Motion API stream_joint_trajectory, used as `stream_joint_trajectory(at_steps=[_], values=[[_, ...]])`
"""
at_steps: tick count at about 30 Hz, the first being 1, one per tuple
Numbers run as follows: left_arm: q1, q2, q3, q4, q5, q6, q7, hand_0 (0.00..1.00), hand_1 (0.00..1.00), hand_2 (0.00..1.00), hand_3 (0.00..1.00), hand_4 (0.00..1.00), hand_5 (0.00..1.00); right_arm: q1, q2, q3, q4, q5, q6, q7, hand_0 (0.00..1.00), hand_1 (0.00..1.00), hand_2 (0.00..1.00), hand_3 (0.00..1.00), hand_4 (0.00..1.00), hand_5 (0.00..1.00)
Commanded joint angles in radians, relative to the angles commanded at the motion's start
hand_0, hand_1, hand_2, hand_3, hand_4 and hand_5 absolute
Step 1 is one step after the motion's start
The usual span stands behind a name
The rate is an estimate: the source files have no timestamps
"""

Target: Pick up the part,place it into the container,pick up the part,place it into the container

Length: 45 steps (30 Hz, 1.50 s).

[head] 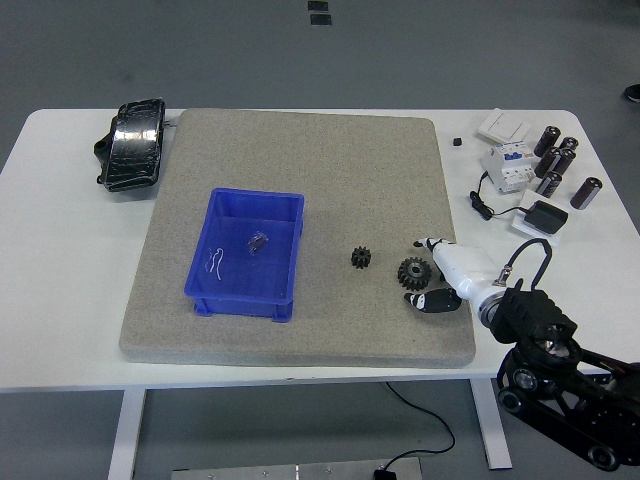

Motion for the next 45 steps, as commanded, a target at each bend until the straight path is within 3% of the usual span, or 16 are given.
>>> stream_joint_trajectory(at_steps=[3,4,9,10,15,16,18,33,34,35,45], values=[[0.0,0.0,0.0,0.0,-0.001,0.0,0.0,0.67,0.647,0.625,0.606,0.748,0.541,0.003,0.001,-0.004,-0.003,0.002,0.0,0.0,0.313,0.466,0.747,0.806,0.837,0.329],[0.0,0.0,0.001,0.0,-0.002,0.0,-0.001,0.67,0.647,0.625,0.605,0.744,0.537,0.005,0.001,-0.008,-0.006,0.004,0.0,0.001,0.297,0.429,0.646,0.698,0.821,0.321],[-0.001,-0.001,-0.001,0.0,0.0,0.0,-0.001,0.67,0.647,0.625,0.605,0.744,0.537,0.015,0.004,-0.021,-0.014,0.014,0.011,-0.003,0.297,0.429,0.646,0.698,0.821,0.321],[0.0,-0.001,0.0,0.0,0.0,0.0,-0.001,0.67,0.648,0.625,0.603,0.744,0.536,0.017,0.004,-0.023,-0.014,0.017,0.015,-0.004,0.284,0.408,0.552,0.672,0.755,0.312],[-0.001,-0.002,0.001,0.001,-0.002,0.0,-0.002,0.67,0.648,0.625,0.603,0.744,0.536,0.027,0.008,-0.035,-0.016,0.025,0.021,-0.004,0.284,0.408,0.552,0.672,0.755,0.312],[-0.001,-0.002,0.001,0.001,-0.002,0.0,-0.002,0.67,0.647,0.625,0.599,0.742,0.532,0.028,0.009,-0.038,-0.017,0.027,0.019,-0.003,0.26,0.39,0.505,0.668,0.625,0.281],[-0.001,-0.002,0.002,0.001,-0.003,0.0,-0.003,0.67,0.647,0.625,0.599,0.742,0.532,0.031,0.01,-0.042,-0.019,0.03,0.014,-0.001,0.26,0.39,0.505,0.668,0.625,0.281],[0.0,-0.003,0.003,0.002,-0.005,0.0,-0.003,0.67,0.647,0.624,0.594,0.737,0.528,0.036,0.014,-0.046,-0.029,0.034,-0.05,0.032,0.233,0.377,0.453,0.648,0.604,0.299],[0.0,-0.003,0.004,0.002,-0.006,0.0,-0.004,0.67,0.647,0.624,0.592,0.736,0.527,0.035,0.014,-0.044,-0.028,0.033,-0.055,0.034,0.241,0.388,0.442,0.651,0.573,0.13],[0.0,-0.003,0.004,0.002,-0.007,0.001,-0.004,0.67,0.647,0.624,0.592,0.736,0.527,0.034,0.014,-0.041,-0.025,0.032,-0.061,0.037,0.241,0.388,0.442,0.651,0.573,0.13],[0.002,-0.004,0.001,0.001,-0.002,0.0,-0.001,0.67,0.647,0.624,0.592,0.735,0.528,0.089,0.023,-0.033,0.088,0.041,-0.156,0.06,0.225,0.383,0.439,0.64,0.61,0.173]])
